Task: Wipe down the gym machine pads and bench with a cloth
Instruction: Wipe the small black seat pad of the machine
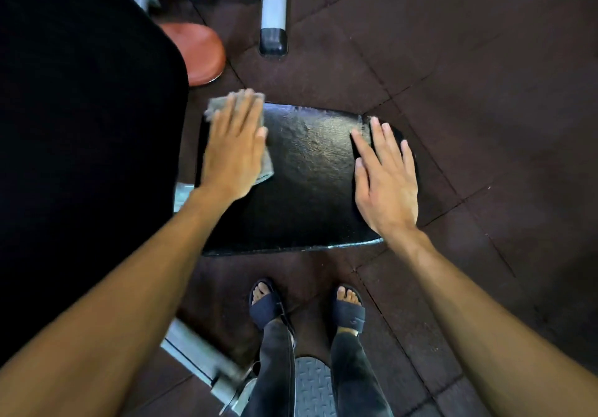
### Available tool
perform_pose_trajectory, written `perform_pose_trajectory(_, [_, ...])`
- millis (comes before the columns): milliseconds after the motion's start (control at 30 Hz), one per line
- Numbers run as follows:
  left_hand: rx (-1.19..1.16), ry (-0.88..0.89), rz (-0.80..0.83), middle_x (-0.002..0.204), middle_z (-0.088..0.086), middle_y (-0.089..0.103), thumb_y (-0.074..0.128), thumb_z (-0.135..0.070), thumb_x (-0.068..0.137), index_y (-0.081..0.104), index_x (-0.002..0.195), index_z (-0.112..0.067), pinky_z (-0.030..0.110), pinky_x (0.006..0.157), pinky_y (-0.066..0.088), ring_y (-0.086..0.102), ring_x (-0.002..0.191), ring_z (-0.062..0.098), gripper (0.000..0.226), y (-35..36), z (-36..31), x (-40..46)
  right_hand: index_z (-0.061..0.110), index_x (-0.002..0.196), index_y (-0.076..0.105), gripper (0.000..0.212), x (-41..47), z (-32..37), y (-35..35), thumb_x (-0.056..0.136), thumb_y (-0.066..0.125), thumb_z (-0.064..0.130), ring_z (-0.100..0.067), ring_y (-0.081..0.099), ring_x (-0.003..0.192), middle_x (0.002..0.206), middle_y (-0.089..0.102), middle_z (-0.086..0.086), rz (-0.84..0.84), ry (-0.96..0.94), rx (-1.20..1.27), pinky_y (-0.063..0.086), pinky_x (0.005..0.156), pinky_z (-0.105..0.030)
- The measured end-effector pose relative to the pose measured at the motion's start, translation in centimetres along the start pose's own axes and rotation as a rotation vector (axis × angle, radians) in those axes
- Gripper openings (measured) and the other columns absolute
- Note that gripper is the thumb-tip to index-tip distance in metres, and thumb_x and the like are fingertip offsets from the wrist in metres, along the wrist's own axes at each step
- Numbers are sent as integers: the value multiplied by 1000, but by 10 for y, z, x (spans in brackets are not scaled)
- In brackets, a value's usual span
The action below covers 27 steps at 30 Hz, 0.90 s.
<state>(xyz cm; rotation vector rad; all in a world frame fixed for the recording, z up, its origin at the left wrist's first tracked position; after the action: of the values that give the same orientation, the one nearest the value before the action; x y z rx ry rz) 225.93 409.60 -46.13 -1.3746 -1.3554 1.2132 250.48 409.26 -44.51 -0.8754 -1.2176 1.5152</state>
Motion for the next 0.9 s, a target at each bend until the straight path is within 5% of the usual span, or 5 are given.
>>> perform_pose_trajectory(200, [-123,-34,-3,166,10,14,22,-33,104,21,157,-8,54,124,15,7,155,31,58,16,-51,-109,22,150,30,48,-1,5,1,102,25,31,-20,14,150,162,19,-5,12,34,-49,16,122,-46])
perform_pose_trajectory(400, [-338,233,20,166,10,14,23,-29,107,23,156,-7,49,125,16,6,155,26,54,13,-121,-57,22,149,32,47,0,-10,0,103,27,25,-12,13,150,161,22,2,22,30,151,13,123,-41])
perform_pose_trajectory(633, [-347,-65,-179,165,11,18,26,-25,107,26,155,-8,47,125,17,13,155,25,51,4,-22,-66,18,152,24,53,-5,45,-5,103,29,37,-20,7,151,162,14,-7,21,116,293,6,124,-44])
perform_pose_trajectory(767, [-244,-17,-157,165,10,21,24,-24,107,27,155,-8,43,126,15,16,154,23,51,15,-19,-70,12,154,8,63,-27,116,29,101,25,41,-27,-3,151,163,1,-12,108,113,86,10,123,-48])
perform_pose_trajectory(900, [-247,-26,-164,164,8,22,24,-23,108,30,154,-8,40,127,13,15,154,22,49,12,-17,-71,20,154,-6,61,-54,83,28,103,24,34,-22,-8,151,163,-9,-8,186,38,-9,8,123,-47])
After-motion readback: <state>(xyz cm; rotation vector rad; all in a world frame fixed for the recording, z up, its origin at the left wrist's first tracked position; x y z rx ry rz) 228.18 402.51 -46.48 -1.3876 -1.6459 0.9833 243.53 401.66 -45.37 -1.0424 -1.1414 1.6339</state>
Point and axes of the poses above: each hand's wrist, its own x-axis towards the middle knuckle, its own y-axis out of the palm, z = x × y, the point moved 6 cm from there along x, towards the middle knuckle
